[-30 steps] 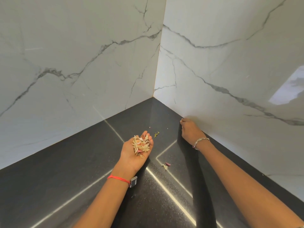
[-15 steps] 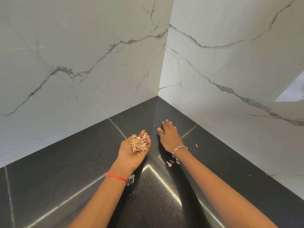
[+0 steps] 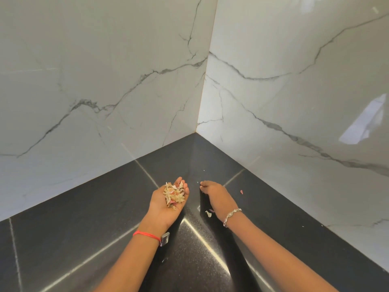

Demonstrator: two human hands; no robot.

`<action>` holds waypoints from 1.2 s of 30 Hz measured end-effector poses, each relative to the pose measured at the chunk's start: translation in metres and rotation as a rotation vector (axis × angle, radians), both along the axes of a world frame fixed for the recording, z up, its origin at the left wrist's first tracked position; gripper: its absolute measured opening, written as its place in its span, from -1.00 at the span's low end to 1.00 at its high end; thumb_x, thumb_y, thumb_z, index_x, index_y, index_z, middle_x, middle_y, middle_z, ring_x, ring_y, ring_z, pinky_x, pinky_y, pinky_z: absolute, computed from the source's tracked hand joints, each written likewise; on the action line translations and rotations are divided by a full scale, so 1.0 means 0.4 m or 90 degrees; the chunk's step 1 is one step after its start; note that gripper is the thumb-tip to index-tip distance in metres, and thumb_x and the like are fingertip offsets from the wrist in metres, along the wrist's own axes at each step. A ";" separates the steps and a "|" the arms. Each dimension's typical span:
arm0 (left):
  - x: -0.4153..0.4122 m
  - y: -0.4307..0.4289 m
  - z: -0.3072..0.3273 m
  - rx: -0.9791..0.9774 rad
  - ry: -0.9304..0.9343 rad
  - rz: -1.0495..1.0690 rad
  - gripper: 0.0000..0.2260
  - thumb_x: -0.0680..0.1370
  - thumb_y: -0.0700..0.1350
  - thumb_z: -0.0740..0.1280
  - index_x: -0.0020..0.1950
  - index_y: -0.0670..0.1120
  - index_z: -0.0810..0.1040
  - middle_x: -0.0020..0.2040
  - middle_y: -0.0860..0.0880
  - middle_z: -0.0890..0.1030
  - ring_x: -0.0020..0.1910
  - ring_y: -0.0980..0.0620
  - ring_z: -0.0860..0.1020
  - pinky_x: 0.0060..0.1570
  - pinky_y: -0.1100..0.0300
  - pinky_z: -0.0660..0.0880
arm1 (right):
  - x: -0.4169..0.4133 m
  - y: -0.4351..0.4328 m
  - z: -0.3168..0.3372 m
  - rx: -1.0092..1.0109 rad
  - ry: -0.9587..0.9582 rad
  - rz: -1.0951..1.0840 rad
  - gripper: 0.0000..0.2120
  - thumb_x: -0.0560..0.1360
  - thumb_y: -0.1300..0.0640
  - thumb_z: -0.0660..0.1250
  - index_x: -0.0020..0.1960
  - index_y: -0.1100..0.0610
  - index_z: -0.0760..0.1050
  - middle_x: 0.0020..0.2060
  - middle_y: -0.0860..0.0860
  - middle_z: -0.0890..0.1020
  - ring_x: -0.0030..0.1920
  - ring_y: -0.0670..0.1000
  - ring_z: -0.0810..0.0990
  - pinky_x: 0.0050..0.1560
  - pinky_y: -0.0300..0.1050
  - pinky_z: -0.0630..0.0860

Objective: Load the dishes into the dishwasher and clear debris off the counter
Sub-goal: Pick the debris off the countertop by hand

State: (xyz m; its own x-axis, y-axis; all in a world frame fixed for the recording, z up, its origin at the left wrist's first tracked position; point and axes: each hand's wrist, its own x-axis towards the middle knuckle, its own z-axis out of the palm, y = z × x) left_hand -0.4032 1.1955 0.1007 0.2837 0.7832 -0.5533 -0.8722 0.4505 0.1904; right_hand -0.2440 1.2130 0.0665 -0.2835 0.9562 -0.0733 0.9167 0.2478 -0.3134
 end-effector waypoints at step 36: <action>0.070 -0.047 -0.025 0.017 0.041 -0.055 -0.70 0.62 -0.24 0.03 -0.21 -0.24 0.48 -0.43 -0.16 0.58 -0.48 -0.03 0.61 -0.50 0.23 0.55 | -0.122 -0.114 0.120 0.113 0.155 -0.037 -0.75 0.51 0.40 0.14 0.02 0.26 0.58 -0.02 0.07 0.49 -0.03 0.02 0.49 -0.08 -0.19 0.45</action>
